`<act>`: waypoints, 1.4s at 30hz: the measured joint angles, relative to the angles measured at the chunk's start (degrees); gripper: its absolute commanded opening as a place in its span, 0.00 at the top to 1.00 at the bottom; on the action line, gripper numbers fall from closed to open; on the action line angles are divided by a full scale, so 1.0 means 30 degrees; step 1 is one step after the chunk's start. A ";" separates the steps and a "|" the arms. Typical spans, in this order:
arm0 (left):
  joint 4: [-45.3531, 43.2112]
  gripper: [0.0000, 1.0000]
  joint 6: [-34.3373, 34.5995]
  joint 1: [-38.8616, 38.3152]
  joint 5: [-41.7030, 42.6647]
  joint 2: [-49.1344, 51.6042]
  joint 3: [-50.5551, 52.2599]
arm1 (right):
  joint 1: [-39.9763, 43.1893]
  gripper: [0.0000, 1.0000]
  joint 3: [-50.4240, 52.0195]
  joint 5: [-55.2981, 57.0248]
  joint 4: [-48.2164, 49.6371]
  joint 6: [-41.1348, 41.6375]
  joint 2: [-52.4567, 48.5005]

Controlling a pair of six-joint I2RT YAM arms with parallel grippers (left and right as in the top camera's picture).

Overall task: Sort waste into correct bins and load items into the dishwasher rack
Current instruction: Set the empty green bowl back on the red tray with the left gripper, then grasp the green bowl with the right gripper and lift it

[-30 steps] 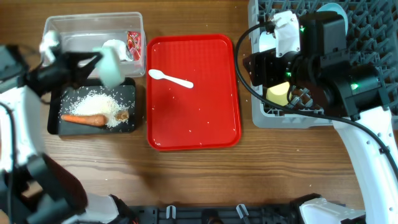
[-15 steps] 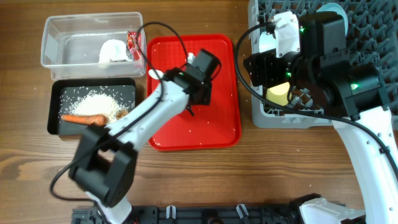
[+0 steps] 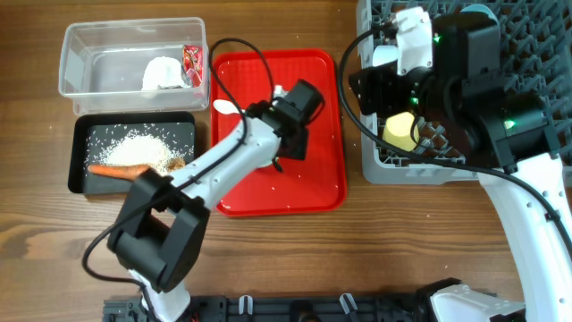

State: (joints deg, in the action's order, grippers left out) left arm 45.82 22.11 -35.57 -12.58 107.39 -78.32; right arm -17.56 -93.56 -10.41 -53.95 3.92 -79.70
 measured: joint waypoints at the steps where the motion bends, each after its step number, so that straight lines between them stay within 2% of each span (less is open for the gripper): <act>1: 0.0262 0.22 0.0204 0.0474 0.0022 -0.0393 -0.0007 | 0.0000 0.22 0.0000 -0.0007 0.0415 0.0189 0.0000; 7: 0.1056 0.18 0.0976 0.6594 0.1326 -0.6462 -0.0284 | -0.0066 0.29 -0.0007 -0.0481 0.1676 0.2273 -0.0663; 11: 0.1800 0.17 0.1180 0.9311 0.1610 -0.9369 -0.0503 | -0.1421 0.30 0.0000 -0.1989 0.1741 0.3628 -0.4320; 16: 0.3300 0.19 0.1209 1.1067 0.1719 -0.9202 -0.0525 | -0.4357 0.30 0.0051 -0.2361 0.1945 0.5741 -0.9391; 21: 0.3483 0.20 0.1239 1.1147 0.1727 -0.8743 -0.0226 | -0.4707 0.30 0.0051 -0.2106 0.1574 0.6849 -1.2830; 23: 0.3592 0.20 0.1246 1.1147 0.1719 -0.8284 -0.0044 | -0.4707 0.40 0.0051 -0.2062 0.1392 0.7038 -1.3988; 25: 0.3599 0.19 0.1246 1.1147 0.1727 -0.7956 0.0044 | -0.4707 0.61 0.0073 -0.2011 0.1275 0.7337 -1.4659; 27: 0.3599 0.19 0.1246 1.1147 0.1727 -0.7745 0.0058 | -0.4707 0.92 0.0073 -0.2018 0.1297 0.7482 -1.4797; 28: 0.3599 0.19 0.1246 1.1147 0.1727 -0.7723 0.0058 | -0.4707 0.96 0.0073 -0.2018 0.1297 0.7548 -1.4797; 37: 0.3592 0.18 0.1246 1.1147 0.1727 -0.7723 0.0058 | -0.4182 0.96 0.0117 -0.1938 0.0787 0.7155 -1.4214; 39: 0.3599 0.17 0.1246 1.1147 0.1727 -0.7716 0.0058 | -0.3417 0.96 0.0146 -0.1464 0.0423 0.6747 -1.2211; 42: 0.3592 0.16 0.1246 1.1147 0.1727 -0.7716 0.0058 | -0.1668 0.96 0.0138 0.0627 0.0284 0.6302 -0.6936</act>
State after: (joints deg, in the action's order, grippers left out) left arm 56.60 25.85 -2.13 -7.40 84.25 -78.15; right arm -22.57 -93.14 -8.54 -53.10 22.83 -100.51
